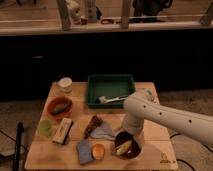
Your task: Place banana in purple bowl
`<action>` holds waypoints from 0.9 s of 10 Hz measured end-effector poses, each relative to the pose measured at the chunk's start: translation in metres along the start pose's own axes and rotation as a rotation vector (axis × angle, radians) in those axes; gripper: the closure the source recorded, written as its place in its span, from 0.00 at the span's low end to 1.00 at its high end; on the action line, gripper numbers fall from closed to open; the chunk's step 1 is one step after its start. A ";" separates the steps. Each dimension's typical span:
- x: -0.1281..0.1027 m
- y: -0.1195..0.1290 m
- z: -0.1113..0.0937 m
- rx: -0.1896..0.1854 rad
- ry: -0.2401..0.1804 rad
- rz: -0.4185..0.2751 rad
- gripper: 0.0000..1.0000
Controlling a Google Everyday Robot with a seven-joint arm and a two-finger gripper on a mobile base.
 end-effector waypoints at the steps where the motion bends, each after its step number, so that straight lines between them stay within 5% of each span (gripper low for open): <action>1: 0.001 0.001 -0.001 0.002 0.001 0.008 0.20; 9: 0.011 0.002 -0.005 0.011 0.001 0.041 0.20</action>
